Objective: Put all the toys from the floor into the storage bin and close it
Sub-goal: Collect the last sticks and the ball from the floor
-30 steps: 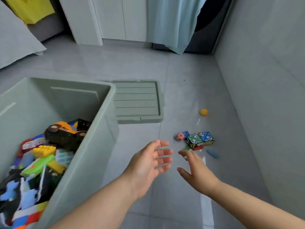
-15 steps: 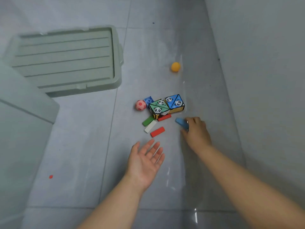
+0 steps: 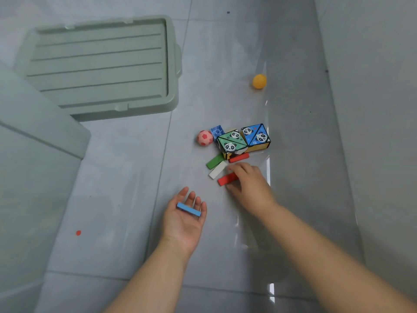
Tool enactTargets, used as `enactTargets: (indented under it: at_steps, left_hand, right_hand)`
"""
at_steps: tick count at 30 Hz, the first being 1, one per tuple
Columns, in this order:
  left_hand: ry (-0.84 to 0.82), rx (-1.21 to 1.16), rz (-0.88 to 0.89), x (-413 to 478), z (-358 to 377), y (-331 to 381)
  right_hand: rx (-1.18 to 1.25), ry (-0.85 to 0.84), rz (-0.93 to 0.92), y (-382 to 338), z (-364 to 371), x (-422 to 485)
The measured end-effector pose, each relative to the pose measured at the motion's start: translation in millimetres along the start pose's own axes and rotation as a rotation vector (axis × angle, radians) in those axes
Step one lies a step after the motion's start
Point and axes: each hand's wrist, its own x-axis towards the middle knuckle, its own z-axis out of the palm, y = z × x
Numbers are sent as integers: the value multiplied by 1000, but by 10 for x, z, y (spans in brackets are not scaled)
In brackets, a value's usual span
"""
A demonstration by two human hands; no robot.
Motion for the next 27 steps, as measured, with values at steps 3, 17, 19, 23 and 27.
enactTargets:
  at_steps: [3,17,19,23,27]
  left_hand:
    - [15,24,7,4,-66,18]
    - [-118,-11,-72,-159,-37,-16]
    - [-110,-7,-60,-169,-72,13]
    - [-104,-23,-33,-163,-112,83]
    - [-91,-31,7,-104,-179,115]
  right_hand:
    - [-64,17,11,42,49,-23]
    - [-92,-45,-131,-464,-233,18]
    - [-292,-225,-132,-485,-220,214]
    - [-548,-257,-204,-474,-61,393]
    - [-388,-223,-144,-512,-11,305]
